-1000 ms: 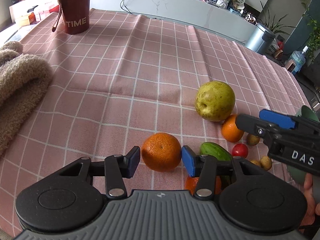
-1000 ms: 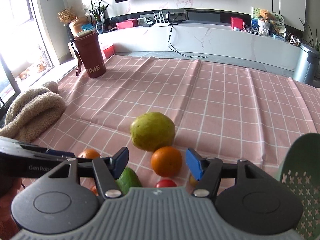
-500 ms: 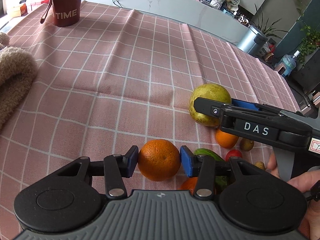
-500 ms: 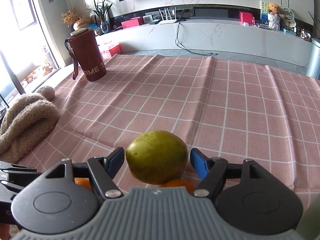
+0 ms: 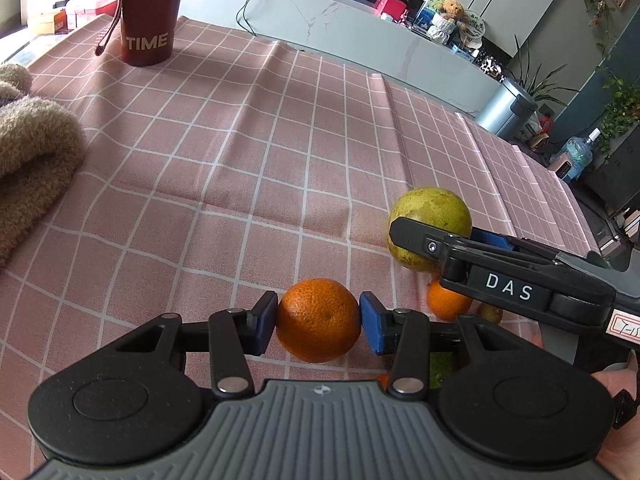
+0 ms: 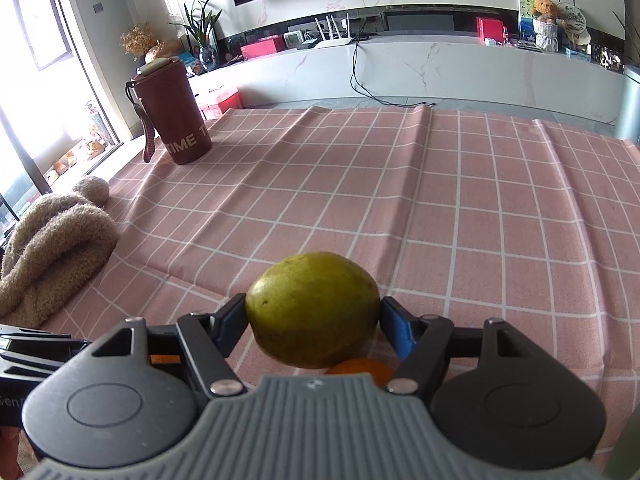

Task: Organize fruits
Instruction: 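Carry the pear and orange into the green colander and open both tools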

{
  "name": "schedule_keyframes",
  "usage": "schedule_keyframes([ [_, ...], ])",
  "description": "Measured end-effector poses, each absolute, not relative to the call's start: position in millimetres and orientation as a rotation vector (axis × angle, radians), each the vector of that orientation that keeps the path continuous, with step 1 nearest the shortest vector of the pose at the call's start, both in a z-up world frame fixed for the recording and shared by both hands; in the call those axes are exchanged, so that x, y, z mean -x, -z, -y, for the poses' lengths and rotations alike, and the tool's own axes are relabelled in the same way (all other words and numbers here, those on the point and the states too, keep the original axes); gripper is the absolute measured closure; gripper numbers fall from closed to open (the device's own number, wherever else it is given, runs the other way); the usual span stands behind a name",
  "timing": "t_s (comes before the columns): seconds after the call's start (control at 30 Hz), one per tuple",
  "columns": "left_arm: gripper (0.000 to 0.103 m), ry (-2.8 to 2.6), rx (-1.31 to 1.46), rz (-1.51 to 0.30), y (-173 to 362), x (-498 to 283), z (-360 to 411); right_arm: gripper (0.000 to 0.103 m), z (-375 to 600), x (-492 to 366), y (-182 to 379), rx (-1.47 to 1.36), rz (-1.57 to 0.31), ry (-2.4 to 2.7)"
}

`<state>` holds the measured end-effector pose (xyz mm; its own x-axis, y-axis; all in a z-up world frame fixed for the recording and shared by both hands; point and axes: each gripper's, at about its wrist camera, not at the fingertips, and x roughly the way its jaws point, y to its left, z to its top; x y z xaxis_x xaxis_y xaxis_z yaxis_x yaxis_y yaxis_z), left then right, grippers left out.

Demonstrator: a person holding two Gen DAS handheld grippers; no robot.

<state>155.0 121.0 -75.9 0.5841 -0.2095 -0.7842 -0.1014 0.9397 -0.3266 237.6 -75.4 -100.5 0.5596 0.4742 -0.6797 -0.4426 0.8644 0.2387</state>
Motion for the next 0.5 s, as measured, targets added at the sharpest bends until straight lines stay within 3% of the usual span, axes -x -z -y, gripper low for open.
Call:
schedule_keyframes([
  [0.3,0.053,0.101,0.352,-0.855,24.9,-131.9,-98.1,0.036,112.5,-194.8,39.4,-0.094,-0.723,-0.526],
  [0.5,0.053,0.261,0.309,-0.844,-3.6,-133.0,-33.4,0.036,177.1,-164.3,7.3,-0.084,-0.759,-0.473],
])
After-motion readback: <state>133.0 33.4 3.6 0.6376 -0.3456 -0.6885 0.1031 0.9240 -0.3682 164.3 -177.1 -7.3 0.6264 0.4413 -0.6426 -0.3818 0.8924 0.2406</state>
